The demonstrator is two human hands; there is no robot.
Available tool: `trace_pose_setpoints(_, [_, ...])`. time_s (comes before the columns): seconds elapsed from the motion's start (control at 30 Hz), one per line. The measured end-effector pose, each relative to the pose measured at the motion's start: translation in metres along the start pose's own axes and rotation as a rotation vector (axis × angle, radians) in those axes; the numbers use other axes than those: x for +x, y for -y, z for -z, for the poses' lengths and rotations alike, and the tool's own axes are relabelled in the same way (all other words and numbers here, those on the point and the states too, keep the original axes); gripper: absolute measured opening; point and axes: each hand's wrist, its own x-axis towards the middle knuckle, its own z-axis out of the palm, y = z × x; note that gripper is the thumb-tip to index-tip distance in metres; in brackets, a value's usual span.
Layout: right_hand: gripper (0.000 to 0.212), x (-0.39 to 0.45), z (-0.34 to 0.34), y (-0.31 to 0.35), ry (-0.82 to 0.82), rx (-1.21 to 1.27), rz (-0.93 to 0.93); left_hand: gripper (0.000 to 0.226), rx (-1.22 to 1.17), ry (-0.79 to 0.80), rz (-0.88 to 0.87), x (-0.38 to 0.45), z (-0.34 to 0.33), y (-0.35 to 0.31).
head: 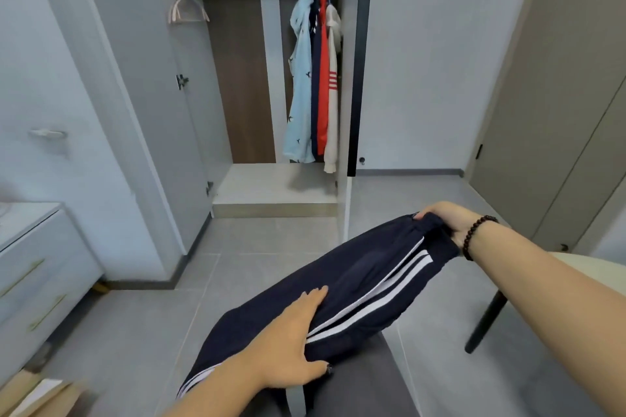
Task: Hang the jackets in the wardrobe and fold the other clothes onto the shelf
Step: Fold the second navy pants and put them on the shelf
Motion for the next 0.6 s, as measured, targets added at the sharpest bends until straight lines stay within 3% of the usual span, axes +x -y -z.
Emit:
trace_pose_setpoints(0.2, [0.018, 0.006, -0.039, 0.031, 0.0, 0.039, 0.056, 0.084, 0.056, -0.175, 0.075, -0.001, -0.008, 0.021])
trace_pose_setpoints(0.4, [0.019, -0.009, -0.1, 0.097, 0.08, -0.005, 0.18, 0.086, -0.014, -0.282, 0.183, -0.022, 0.018, 0.066])
trace_pose_setpoints(0.6, [0.039, -0.041, -0.098, 0.13, 0.125, -0.116, 0.23, 0.084, -0.161, -0.362, 0.132, -0.037, 0.043, 0.084])
